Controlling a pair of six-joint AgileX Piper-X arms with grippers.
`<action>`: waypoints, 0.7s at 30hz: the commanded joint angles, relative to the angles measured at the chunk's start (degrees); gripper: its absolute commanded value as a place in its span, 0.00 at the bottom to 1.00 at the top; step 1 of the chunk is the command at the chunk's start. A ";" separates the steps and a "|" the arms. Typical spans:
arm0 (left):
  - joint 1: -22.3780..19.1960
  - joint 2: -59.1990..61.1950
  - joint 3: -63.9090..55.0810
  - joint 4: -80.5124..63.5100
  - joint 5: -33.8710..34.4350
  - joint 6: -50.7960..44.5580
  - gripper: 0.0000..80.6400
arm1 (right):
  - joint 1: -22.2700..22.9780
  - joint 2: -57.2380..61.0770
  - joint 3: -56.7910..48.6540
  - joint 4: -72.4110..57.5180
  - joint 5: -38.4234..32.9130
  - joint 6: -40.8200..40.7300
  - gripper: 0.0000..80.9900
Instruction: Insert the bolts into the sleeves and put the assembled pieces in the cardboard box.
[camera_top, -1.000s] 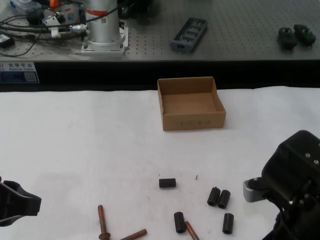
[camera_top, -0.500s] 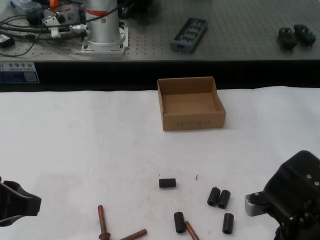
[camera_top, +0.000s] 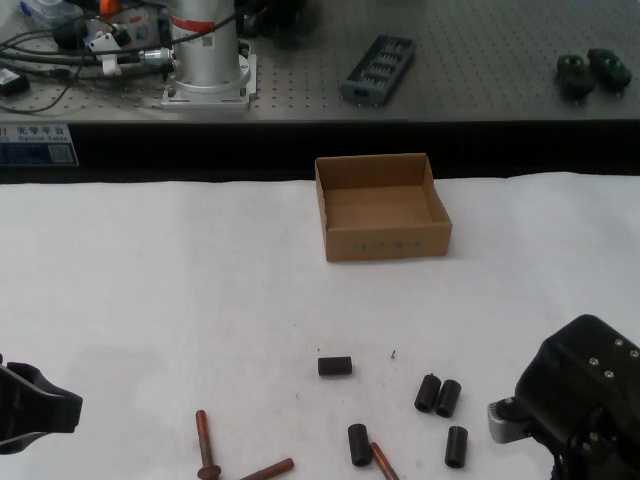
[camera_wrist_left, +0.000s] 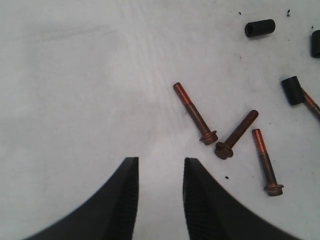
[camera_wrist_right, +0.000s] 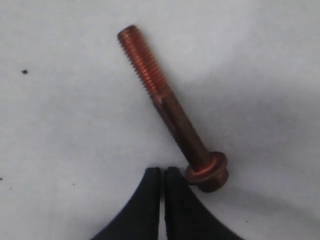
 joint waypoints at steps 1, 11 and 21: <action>-0.07 0.17 -0.34 -0.10 0.07 -0.48 0.29 | -3.25 0.18 0.02 -0.83 1.69 -1.12 0.05; -0.07 0.17 -0.34 -0.03 0.07 -0.48 0.29 | -9.75 0.18 0.02 -5.37 2.97 -5.33 0.05; -0.07 0.17 -0.34 0.64 0.07 -0.48 0.29 | -15.37 0.18 -0.12 -9.40 3.24 -8.75 0.05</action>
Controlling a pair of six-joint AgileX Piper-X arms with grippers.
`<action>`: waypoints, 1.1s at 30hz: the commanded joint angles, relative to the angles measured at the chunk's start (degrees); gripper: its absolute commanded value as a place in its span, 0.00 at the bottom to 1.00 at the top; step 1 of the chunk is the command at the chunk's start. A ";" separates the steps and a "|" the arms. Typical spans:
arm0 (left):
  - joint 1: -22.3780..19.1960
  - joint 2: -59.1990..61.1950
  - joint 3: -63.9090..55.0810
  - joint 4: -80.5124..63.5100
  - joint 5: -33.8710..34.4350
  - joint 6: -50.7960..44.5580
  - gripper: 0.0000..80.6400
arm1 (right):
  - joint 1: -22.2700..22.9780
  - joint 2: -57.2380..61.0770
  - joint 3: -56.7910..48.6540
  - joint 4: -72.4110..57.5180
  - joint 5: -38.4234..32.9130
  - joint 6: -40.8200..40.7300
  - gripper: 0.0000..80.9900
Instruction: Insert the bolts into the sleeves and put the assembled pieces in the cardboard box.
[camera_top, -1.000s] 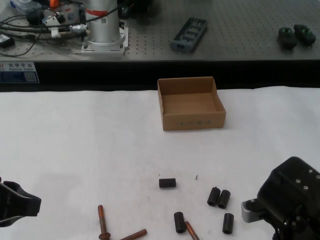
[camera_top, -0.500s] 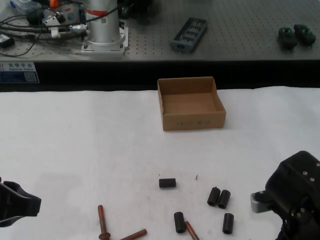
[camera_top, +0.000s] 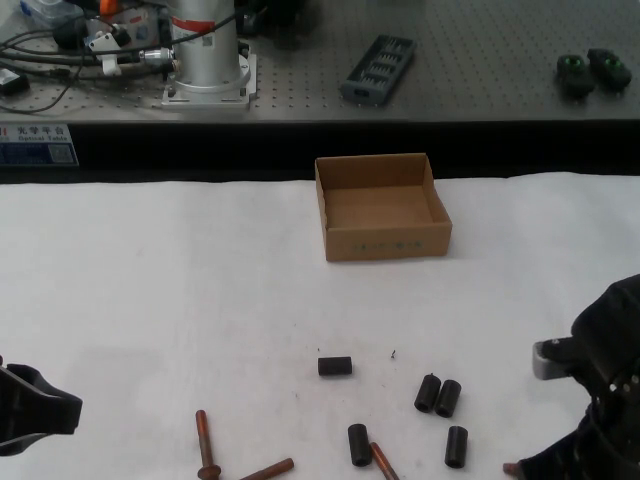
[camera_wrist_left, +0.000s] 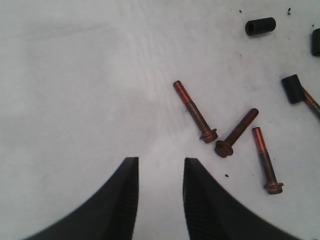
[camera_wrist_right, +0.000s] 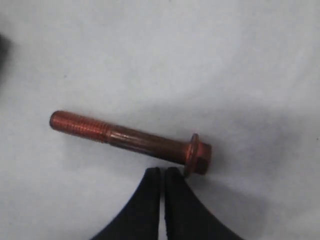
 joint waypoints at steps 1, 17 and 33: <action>-0.07 0.17 -0.34 0.51 0.07 -0.48 0.29 | -1.07 0.18 -0.12 -1.91 0.11 -2.29 0.05; -0.07 0.17 -0.34 1.20 0.07 -0.48 0.29 | -2.81 3.16 -1.81 -9.34 0.11 -4.46 0.05; -0.07 0.17 -0.34 2.26 0.07 -0.30 0.29 | -4.42 11.95 -9.97 -9.21 -1.07 -6.80 0.05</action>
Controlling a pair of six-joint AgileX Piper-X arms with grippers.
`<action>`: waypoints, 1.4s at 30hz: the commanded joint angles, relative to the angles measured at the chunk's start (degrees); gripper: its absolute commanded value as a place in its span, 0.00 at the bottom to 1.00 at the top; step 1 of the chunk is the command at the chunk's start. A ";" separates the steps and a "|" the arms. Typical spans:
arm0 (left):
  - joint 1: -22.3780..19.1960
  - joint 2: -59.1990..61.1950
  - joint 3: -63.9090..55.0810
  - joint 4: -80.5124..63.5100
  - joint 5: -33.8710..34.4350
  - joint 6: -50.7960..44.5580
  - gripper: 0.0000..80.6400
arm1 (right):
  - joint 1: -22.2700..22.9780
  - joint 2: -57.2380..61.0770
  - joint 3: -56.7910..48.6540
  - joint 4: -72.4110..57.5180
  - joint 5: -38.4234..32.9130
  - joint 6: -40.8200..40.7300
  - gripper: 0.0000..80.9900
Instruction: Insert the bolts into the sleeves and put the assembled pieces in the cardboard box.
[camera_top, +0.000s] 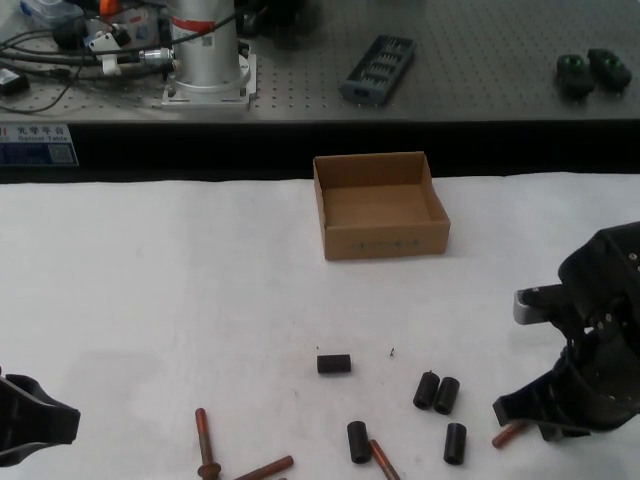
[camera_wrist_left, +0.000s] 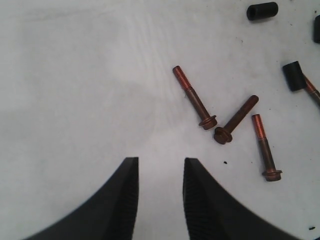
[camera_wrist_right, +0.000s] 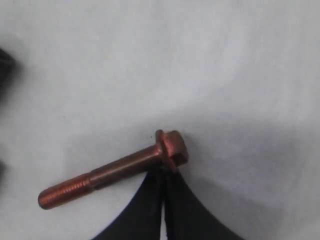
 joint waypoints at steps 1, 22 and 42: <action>-0.07 0.17 -0.34 0.05 0.07 -0.30 0.29 | -0.43 0.77 -0.73 -2.11 -0.70 -0.50 0.05; -0.07 0.17 -0.34 -0.18 -0.38 -0.05 0.29 | -0.25 0.90 -2.32 -2.52 -7.82 -0.50 0.05; -0.07 0.17 -0.34 -0.16 -0.38 0.82 0.29 | -0.25 0.96 -2.32 2.36 -4.41 -1.38 0.05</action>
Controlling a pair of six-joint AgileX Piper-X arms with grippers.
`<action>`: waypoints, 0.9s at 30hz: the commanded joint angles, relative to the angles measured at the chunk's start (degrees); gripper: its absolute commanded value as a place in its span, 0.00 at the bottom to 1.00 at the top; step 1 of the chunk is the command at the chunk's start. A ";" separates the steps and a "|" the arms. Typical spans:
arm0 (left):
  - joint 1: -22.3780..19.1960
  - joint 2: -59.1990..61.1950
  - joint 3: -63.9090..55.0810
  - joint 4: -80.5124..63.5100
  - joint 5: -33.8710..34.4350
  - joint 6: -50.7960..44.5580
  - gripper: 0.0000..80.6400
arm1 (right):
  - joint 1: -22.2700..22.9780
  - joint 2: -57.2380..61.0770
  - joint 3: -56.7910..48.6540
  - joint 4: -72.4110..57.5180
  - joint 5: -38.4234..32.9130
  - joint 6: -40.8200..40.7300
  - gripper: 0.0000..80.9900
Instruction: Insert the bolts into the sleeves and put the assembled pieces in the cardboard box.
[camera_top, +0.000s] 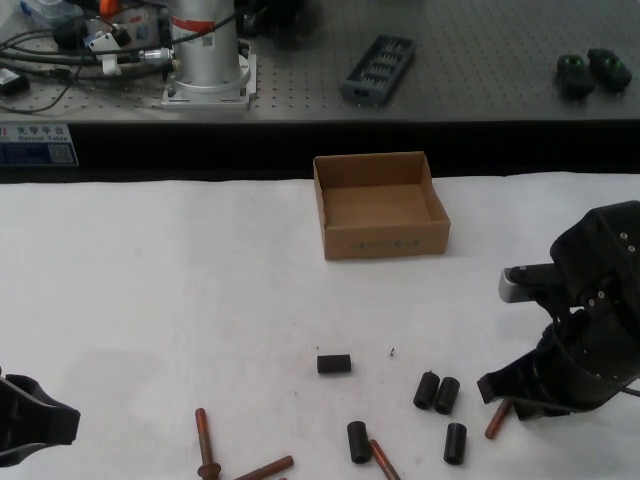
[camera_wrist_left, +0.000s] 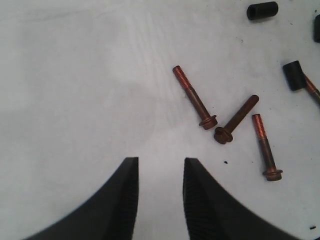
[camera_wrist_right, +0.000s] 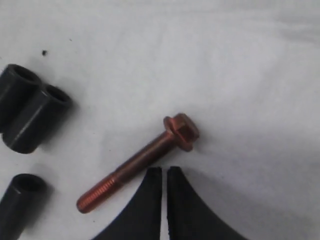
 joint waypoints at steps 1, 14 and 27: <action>-0.07 0.17 -0.34 -0.14 -0.38 0.66 0.29 | -0.25 0.09 -0.48 0.40 0.08 -0.45 0.05; -0.07 0.17 -0.34 -0.14 -0.38 0.66 0.29 | -0.38 1.67 -0.63 -6.38 2.67 0.03 0.05; -0.07 0.17 -0.34 -0.14 -0.38 0.66 0.29 | -0.22 4.53 -1.32 -7.44 -5.22 0.49 0.05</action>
